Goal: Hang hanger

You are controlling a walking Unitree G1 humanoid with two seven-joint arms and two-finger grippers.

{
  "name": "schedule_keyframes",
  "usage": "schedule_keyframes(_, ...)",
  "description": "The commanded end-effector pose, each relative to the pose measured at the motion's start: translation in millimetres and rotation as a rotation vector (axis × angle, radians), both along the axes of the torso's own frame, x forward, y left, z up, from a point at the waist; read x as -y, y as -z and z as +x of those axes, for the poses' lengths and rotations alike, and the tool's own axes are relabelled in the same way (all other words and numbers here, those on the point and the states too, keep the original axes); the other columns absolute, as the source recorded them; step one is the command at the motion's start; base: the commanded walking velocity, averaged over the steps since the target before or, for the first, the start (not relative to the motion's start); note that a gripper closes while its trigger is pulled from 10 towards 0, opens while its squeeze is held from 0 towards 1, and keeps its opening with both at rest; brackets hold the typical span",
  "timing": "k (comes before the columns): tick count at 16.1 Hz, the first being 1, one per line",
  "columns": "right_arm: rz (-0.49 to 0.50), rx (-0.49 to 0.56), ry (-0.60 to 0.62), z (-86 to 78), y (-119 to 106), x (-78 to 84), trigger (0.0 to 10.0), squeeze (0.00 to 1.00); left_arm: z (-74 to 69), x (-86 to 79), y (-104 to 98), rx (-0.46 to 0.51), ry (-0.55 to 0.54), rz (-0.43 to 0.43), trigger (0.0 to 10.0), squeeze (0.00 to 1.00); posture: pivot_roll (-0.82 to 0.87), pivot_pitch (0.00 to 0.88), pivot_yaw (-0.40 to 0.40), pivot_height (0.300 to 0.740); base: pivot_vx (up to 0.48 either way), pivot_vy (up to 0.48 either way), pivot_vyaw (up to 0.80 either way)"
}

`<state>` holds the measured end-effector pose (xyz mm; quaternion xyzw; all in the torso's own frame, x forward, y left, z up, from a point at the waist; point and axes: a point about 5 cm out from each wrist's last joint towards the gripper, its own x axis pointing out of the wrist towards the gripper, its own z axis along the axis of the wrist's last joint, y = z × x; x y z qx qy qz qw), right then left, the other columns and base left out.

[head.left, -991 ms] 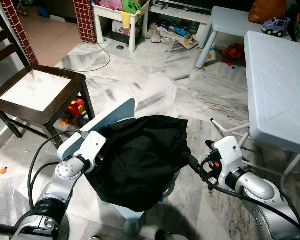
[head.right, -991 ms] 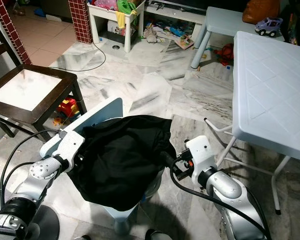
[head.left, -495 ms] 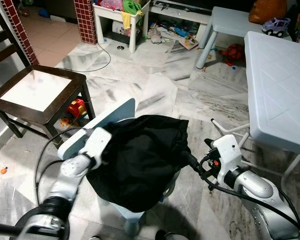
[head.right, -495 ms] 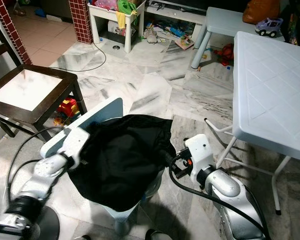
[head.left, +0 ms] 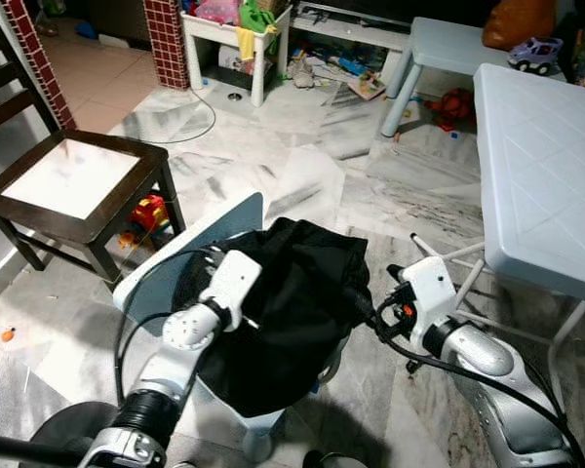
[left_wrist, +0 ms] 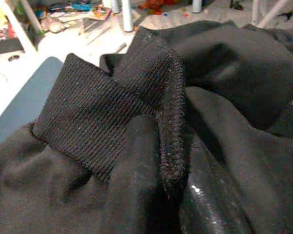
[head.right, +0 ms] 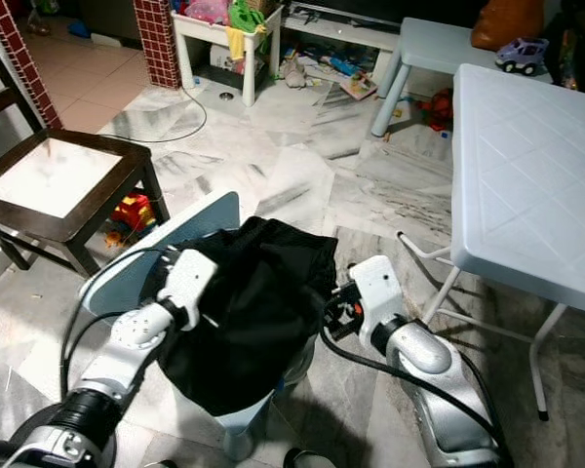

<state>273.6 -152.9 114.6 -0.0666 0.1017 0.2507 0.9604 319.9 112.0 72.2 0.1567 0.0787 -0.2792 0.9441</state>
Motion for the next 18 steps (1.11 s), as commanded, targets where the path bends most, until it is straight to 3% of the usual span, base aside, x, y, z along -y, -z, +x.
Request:
schedule_keyframes(1, -0.007, 0.003, 0.002, 1.2, 0.8, 0.7, 10.0, 0.00, -3.3, 7.1, 2.4, -0.007, 0.029, 0.018, 0.0, 0.00, -0.10, 0.088, -0.097, 0.740, 0.000, 0.000, 0.00)
schedule_keyframes(4, 0.064, -0.010, -0.085, 2.3, 1.5, -12.1, 10.0, 0.00, -12.7, 13.4, 17.0, -0.059, 0.047, 0.071, 0.0, 0.00, -0.08, 0.050, -0.084, 0.740, 0.000, 0.000, 0.00)
schedule_keyframes(6, 0.078, -0.038, -0.166, 3.2, 3.4, -19.2, 10.0, 0.00, -16.9, 13.6, 21.5, -0.071, 0.011, 0.043, 0.0, 0.00, -0.06, 0.026, -0.084, 0.740, 0.000, 0.000, 0.00)
schedule_keyframes(10, 0.106, -0.028, -0.201, 14.2, 2.3, -31.0, 10.0, 0.00, -19.0, 18.9, 27.7, -0.072, -0.048, 0.037, 0.0, 0.00, -0.03, 0.000, -0.080, 0.740, 0.000, 0.000, 0.00)
schedule_keyframes(12, 0.128, -0.003, -0.203, 19.0, -0.9, -38.6, 10.0, 0.00, -13.0, 13.6, 21.2, -0.034, -0.118, 0.042, 10.0, 0.00, -0.01, 0.000, -0.072, 0.740, 0.000, 0.000, 0.00)
schedule_keyframes(13, 0.132, -0.001, -0.202, 19.1, -0.7, -39.8, 10.0, 0.00, -12.7, 13.1, 19.3, -0.025, -0.120, 0.027, 10.0, 0.00, -0.01, 0.000, -0.069, 0.740, 0.000, 0.000, 0.00)
schedule_keyframes(14, 0.139, 0.004, -0.204, 19.6, 0.2, -43.0, 10.0, 0.00, -13.1, 12.1, 16.9, -0.006, -0.122, 0.023, 10.0, 1.00, 0.00, 0.000, -0.062, 0.740, 0.000, 0.000, 0.00)
schedule_keyframes(18, 0.163, 0.012, -0.201, 19.1, 3.6, -53.3, 10.0, 0.00, -13.2, 9.4, 21.3, -0.008, -0.120, 0.103, 10.0, 1.00, 0.01, 0.000, -0.029, 0.740, 0.000, 0.000, 0.00)
